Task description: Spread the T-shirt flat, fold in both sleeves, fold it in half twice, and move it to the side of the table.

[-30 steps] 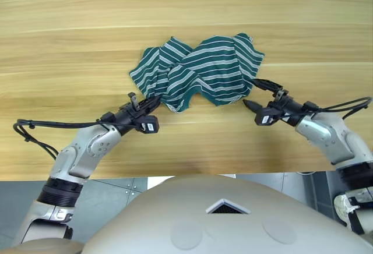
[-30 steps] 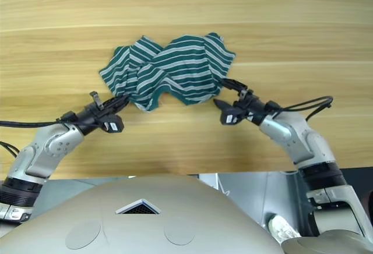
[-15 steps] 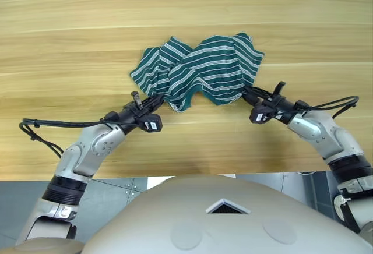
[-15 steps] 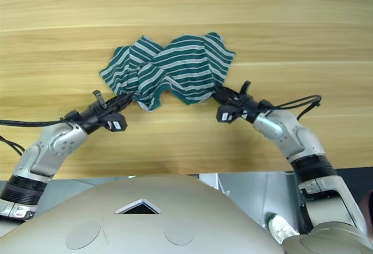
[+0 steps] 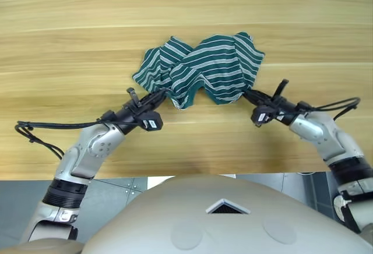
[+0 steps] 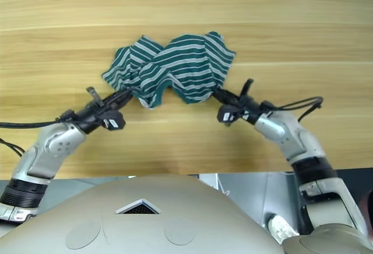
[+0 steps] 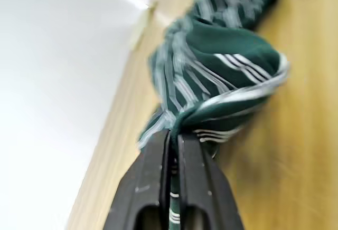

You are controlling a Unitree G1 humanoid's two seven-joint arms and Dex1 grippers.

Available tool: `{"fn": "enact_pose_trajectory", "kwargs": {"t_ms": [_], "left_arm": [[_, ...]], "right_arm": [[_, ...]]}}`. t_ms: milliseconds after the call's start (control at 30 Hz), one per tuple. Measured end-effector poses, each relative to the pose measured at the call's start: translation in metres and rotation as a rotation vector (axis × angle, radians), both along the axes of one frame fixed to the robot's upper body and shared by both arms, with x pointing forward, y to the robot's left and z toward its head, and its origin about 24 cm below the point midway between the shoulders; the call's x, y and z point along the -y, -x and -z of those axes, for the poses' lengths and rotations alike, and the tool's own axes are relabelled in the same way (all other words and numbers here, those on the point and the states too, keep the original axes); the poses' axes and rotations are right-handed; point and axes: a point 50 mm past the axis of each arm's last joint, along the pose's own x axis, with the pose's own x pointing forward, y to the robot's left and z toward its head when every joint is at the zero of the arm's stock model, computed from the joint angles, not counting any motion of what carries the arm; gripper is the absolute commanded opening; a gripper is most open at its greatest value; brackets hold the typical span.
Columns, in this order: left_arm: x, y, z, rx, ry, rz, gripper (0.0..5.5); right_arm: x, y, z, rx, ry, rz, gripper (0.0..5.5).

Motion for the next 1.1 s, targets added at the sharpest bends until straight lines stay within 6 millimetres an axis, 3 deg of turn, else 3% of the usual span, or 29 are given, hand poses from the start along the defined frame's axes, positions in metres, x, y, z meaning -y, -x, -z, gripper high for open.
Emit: {"fn": "enact_pose_trajectory", "kwargs": {"t_ms": [133, 233, 367, 467, 600, 700, 767, 867, 967, 1033, 1067, 1100], "left_arm": [[-0.005, 0.019, -0.006, -0.078, 0.241, 0.01, 0.03], [-0.015, 0.042, -0.009, -0.194, 0.403, 0.06, 0.03], [-0.031, 0.032, -0.028, -0.16, 0.557, 0.092, 0.03], [-0.039, 0.001, -0.042, -0.071, 0.637, 0.077, 0.03], [-0.044, -0.067, -0.047, -0.038, 0.704, -0.025, 0.03], [-0.037, -0.124, -0.062, 0.0, 0.76, -0.088, 0.03], [-0.029, -0.163, -0.085, 0.057, 0.79, -0.157, 0.03], [-0.014, -0.216, -0.142, 0.188, 0.839, -0.296, 0.03], [-0.008, -0.239, -0.207, 0.37, 0.896, -0.415, 0.03], [-0.014, -0.236, -0.246, 0.514, 0.958, -0.421, 0.03], [-0.02, -0.233, -0.254, 0.563, 0.954, -0.415, 0.03], [-0.027, -0.232, -0.248, 0.567, 0.929, -0.423, 0.03]], "right_arm": [[0.001, 0.01, -0.033, 0.037, -0.308, 0.047, 0.01], [0.017, 0.024, -0.077, 0.101, -0.558, 0.052, 0.01], [0.027, 0.027, -0.117, 0.181, -0.818, 0.019, 0.01], [0.022, 0.011, -0.127, 0.206, -0.848, -0.016, 0.01], [0.008, -0.056, -0.119, 0.285, -0.803, 0.116, 0.01], [-0.004, -0.12, -0.122, 0.355, -0.78, 0.272, 0.01], [-0.011, -0.159, -0.137, 0.415, -0.777, 0.405, 0.01], [-0.022, -0.206, -0.182, 0.561, -0.797, 0.634, 0.01], [-0.03, -0.222, -0.24, 0.801, -0.852, 0.777, 0.01], [-0.034, -0.219, -0.273, 0.935, -0.911, 0.76, 0.01], [-0.034, -0.217, -0.278, 0.961, -0.92, 0.735, 0.01], [-0.032, -0.217, -0.273, 0.951, -0.903, 0.707, 0.01]]}}
